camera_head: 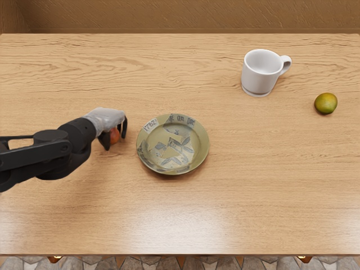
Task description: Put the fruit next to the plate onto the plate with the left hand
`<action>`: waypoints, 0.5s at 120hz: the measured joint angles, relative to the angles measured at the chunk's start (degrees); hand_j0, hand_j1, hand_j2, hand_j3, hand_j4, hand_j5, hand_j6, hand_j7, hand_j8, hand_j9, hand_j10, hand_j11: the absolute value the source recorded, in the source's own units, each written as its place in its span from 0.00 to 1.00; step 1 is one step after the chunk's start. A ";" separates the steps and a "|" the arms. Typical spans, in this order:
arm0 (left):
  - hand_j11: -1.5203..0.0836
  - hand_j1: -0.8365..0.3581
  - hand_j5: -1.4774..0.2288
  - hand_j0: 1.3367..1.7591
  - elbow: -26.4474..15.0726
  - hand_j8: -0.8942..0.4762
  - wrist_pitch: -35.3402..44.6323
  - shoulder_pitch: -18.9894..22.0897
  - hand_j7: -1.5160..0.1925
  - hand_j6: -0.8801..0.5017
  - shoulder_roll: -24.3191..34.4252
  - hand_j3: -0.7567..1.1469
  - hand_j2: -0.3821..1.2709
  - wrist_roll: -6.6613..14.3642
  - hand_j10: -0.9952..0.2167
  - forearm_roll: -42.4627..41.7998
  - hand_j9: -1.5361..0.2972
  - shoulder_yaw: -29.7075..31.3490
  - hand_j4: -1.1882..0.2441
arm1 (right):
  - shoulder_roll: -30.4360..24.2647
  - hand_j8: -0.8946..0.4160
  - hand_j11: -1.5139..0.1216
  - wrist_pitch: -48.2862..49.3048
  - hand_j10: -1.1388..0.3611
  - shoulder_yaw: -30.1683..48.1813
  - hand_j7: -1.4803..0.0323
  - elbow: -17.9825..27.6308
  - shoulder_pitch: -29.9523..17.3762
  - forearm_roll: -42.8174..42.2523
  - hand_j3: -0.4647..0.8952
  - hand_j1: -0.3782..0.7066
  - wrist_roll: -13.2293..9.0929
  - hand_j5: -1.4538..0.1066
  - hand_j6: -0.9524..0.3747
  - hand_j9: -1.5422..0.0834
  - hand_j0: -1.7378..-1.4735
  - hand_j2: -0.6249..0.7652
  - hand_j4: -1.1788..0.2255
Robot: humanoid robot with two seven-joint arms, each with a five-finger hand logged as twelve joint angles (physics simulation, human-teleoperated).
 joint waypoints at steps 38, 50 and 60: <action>0.35 0.45 0.29 0.75 -0.50 0.30 -3.24 -9.60 0.33 0.24 -1.83 0.41 0.57 0.01 0.26 -5.94 0.31 -0.68 0.34 | 0.00 0.68 0.93 0.00 0.76 0.00 0.98 -0.02 0.00 0.00 0.34 0.03 0.00 0.93 0.72 0.95 0.30 0.45 0.84; 0.35 0.44 0.29 0.75 -0.65 0.31 -3.78 -11.07 0.32 0.25 -4.67 0.40 0.60 0.01 0.25 -7.97 0.31 -1.89 0.34 | 0.00 0.68 0.93 0.00 0.76 0.00 0.98 -0.01 0.00 0.00 0.34 0.03 0.00 0.93 0.72 0.95 0.30 0.45 0.84; 0.35 0.43 0.29 0.75 -0.72 0.31 -4.55 -11.22 0.32 0.26 -6.78 0.40 0.60 0.00 0.26 -8.68 0.32 -3.48 0.34 | 0.00 0.68 0.93 0.00 0.76 0.00 0.98 0.00 0.00 0.00 0.34 0.03 0.00 0.93 0.72 0.95 0.30 0.45 0.84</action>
